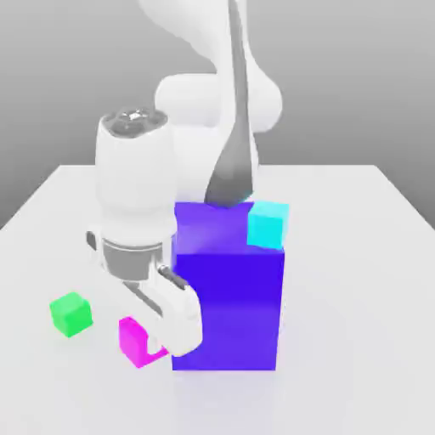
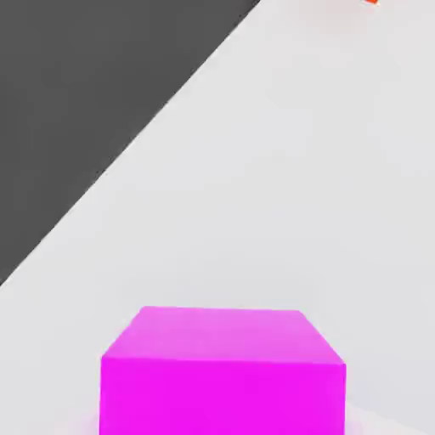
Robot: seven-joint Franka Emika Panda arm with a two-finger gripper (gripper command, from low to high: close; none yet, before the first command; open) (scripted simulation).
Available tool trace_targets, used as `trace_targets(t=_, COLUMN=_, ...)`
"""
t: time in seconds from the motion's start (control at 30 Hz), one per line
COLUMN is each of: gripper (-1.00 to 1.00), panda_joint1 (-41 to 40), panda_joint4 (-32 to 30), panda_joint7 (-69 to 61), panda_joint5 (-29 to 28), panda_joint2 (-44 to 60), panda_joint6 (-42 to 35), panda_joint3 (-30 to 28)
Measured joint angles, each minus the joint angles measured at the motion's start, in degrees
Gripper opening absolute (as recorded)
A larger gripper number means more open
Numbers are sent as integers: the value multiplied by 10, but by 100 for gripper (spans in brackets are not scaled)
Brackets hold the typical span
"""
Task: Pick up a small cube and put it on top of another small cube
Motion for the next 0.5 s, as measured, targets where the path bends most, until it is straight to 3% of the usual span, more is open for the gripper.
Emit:
trace_targets(t=0.2, gripper=-100, panda_joint1=-137, panda_joint4=-90, panda_joint7=162, panda_joint5=12, panda_joint2=-74, panda_joint6=-4, panda_joint3=-54)
trace_targets(t=0.4, gripper=-100, panda_joint1=-152, panda_joint4=-104, panda_joint7=157, panda_joint5=65, panda_joint2=23, panda_joint6=100, panda_joint3=-44)
trace_targets(t=0.43, gripper=100, panda_joint1=-153, panda_joint4=-104, panda_joint7=153, panda_joint5=71, panda_joint2=33, panda_joint6=110, panda_joint3=-41)
trace_targets(t=0.5, gripper=100, panda_joint1=-153, panda_joint4=-104, panda_joint7=153, panda_joint5=71, panda_joint2=33, panda_joint6=110, panda_joint3=-41)
